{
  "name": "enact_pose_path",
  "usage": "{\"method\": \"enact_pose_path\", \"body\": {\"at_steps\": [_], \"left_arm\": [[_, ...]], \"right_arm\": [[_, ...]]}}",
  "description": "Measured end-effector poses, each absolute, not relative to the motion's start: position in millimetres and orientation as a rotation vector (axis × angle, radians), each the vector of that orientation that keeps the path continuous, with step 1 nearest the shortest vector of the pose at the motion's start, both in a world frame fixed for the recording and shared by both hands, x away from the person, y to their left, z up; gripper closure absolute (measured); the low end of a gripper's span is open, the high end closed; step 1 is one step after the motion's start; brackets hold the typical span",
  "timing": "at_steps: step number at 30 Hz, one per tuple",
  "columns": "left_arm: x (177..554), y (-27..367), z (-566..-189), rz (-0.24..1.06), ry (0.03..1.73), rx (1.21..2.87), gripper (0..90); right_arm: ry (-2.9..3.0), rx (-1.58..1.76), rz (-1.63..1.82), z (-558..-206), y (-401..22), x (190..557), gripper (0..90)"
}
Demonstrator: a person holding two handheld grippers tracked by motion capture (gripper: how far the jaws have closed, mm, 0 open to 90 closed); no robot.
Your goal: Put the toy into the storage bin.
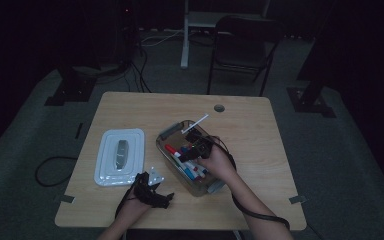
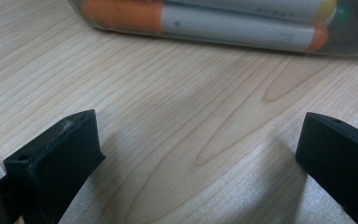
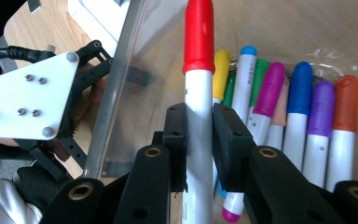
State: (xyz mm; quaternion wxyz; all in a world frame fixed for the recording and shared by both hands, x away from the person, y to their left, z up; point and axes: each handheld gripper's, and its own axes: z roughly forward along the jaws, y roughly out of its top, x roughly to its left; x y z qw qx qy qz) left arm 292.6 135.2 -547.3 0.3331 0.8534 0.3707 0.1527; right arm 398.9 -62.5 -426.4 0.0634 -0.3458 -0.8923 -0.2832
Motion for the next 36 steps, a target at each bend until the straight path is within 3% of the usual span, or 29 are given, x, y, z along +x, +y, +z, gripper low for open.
{"method": "enact_pose_path", "body": {"at_steps": [17, 23, 29, 36], "left_arm": [[293, 135, -547, 0.4, 0.968, 2.227, 0.5], [293, 135, -547, 0.4, 0.968, 2.228, 0.5], [293, 135, -547, 0.398, 0.968, 2.229, 0.4], [293, 135, -547, 0.4, 0.968, 2.227, 0.4]], "right_arm": [[-2.757, -1.041, -0.605, -456, -33, 408, 75.9], [-2.744, -1.017, -0.612, -456, -33, 408, 70.0], [-2.745, -1.013, -0.781, -434, -54, 403, 66.5], [-2.706, -1.116, -1.06, -393, -121, 399, 64.0]]}}
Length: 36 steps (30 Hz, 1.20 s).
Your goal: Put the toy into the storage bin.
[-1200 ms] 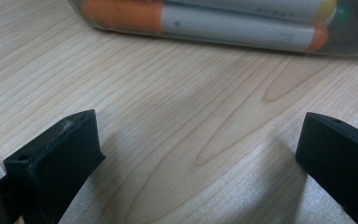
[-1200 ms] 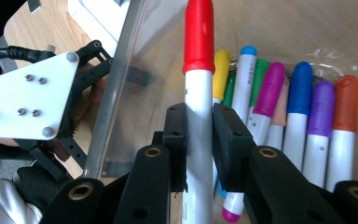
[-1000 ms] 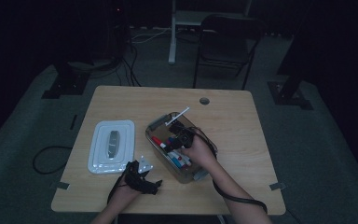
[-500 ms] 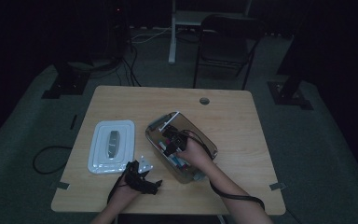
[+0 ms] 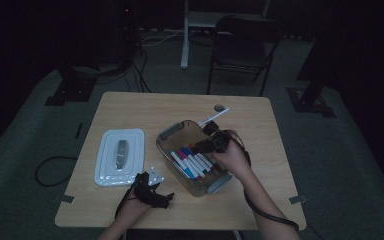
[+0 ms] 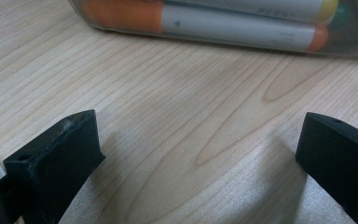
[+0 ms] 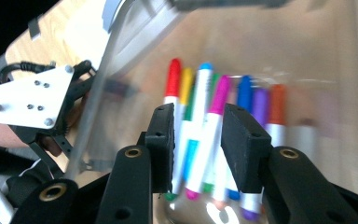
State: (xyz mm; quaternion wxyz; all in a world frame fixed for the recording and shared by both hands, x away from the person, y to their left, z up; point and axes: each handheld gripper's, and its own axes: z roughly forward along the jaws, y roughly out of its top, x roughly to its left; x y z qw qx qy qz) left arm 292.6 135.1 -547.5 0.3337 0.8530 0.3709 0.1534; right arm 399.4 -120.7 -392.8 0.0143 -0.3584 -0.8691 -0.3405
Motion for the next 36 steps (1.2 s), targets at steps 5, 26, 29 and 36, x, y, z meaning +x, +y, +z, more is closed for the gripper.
{"method": "enact_pose_path", "body": {"at_steps": [5, 26, 29, 36], "left_arm": [[293, 135, -548, 0.4, 0.97, 2.225, 0.4], [293, 135, -548, 0.398, 0.968, 2.227, 0.4], [293, 135, -548, 0.397, 0.968, 2.227, 0.4], [293, 135, -548, 0.399, 0.968, 2.229, 0.4]], "right_arm": [[-2.673, -1.217, -1.152, -383, -157, 402, 64.0], [-2.5, -1.406, -0.963, -486, -203, 440, 59.0], [-2.53, -1.37, -0.905, -496, -192, 441, 59.5], [-2.574, -1.373, -0.824, -508, -178, 443, 58.7]]}}
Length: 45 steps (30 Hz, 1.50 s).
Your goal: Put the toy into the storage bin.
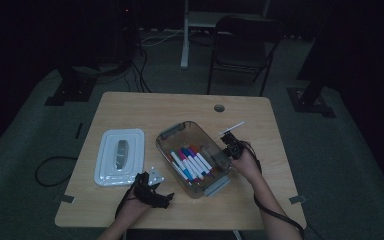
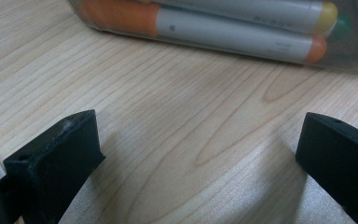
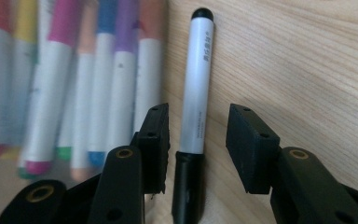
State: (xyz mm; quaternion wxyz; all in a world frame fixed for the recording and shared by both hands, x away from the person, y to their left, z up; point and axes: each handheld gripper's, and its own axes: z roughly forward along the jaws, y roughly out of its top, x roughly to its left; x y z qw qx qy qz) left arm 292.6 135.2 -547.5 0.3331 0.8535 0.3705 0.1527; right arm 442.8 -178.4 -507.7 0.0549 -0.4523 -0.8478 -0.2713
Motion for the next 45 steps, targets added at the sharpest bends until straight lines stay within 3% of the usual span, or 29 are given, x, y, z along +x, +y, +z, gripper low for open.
{"method": "enact_pose_path", "body": {"at_steps": [8, 16, 24, 35, 45], "left_arm": [[293, 135, -548, 0.399, 0.968, 2.229, 0.4], [293, 135, -548, 0.399, 0.968, 2.229, 0.4], [293, 135, -547, 0.398, 0.967, 2.23, 0.4], [293, 135, -547, 0.398, 0.967, 2.23, 0.4], [293, 135, -547, 0.401, 0.967, 2.229, 0.4]], "right_arm": [[-2.636, -1.378, -0.779, -515, -175, 443, 59.6], [-2.692, -1.457, -0.753, -514, -176, 445, 75.8], [-2.586, -1.571, -0.772, -510, -196, 447, 76.4], [-2.48, -1.634, -0.993, -450, -230, 430, 76.4], [-2.523, -1.51, -1.159, -403, -215, 412, 76.4]]}}
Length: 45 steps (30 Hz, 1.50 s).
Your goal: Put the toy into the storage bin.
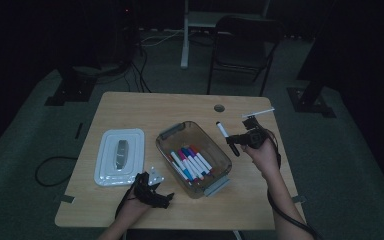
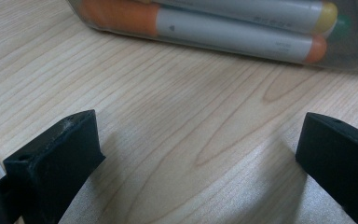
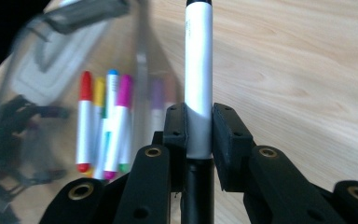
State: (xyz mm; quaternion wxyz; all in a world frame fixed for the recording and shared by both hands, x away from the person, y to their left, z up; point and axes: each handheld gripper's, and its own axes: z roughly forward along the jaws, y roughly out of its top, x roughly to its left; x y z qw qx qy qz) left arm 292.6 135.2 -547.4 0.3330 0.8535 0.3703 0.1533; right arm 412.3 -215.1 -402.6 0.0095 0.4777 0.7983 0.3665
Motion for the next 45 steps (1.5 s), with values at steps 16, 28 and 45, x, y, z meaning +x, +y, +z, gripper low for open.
{"method": "enact_pose_path", "body": {"at_steps": [16, 28, 45], "left_arm": [[293, 135, -547, 0.399, 0.968, 2.229, 0.5], [293, 135, -547, 0.399, 0.968, 2.229, 0.4], [293, 135, -547, 0.399, 0.968, 2.229, 0.4]], "right_arm": [[2.732, 1.233, 1.13, -387, -116, 397, 76.3], [2.903, 1.237, 0.909, -435, -54, 406, 76.3], [2.942, 1.161, 0.934, -439, -54, 407, 51.5]]}}
